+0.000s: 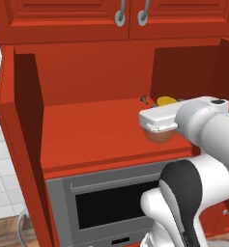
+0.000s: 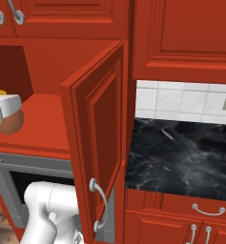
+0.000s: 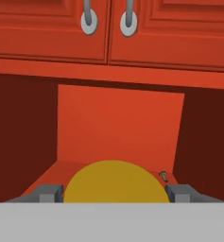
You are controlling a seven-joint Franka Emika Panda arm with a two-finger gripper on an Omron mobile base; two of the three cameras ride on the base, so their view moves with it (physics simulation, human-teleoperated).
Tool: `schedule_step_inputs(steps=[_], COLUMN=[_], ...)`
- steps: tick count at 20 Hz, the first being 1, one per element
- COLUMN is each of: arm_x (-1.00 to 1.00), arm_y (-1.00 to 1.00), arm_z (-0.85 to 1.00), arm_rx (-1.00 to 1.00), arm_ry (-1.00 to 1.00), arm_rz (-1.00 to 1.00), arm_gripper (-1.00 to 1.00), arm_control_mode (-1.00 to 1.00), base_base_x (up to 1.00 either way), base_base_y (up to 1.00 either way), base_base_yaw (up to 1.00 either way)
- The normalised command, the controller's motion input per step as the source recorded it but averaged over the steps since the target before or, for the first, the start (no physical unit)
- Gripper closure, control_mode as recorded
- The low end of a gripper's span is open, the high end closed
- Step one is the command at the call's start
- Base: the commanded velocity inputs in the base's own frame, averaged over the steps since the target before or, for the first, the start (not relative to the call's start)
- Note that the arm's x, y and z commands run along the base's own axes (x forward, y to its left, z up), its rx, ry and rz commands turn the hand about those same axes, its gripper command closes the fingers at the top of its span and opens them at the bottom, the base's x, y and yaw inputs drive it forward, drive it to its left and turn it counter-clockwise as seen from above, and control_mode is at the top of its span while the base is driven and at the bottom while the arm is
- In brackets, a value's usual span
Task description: Pick the honey bottle and boxed food from the counter and place them in the cabinets closest to them.
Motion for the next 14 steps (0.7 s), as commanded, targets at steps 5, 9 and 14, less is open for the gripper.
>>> schedule_step_inputs(steps=[5, 9, 14], arm_x=[0.29, 0.32, 0.36], arm_y=[0.06, 0.06, 0.04], arm_z=[-0.16, -0.17, -0.16], arm_rx=[0.00, 0.00, 0.00], arm_ry=[-0.02, -0.02, -0.01], arm_rz=[0.00, 0.00, 0.00], arm_gripper=[1.00, 1.00, 1.00], arm_control_mode=[-1.00, -1.00, -1.00], base_base_x=[0.00, 0.00, 0.00], base_base_y=[0.00, 0.00, 0.00], base_base_yaw=[0.00, 0.00, 0.00])
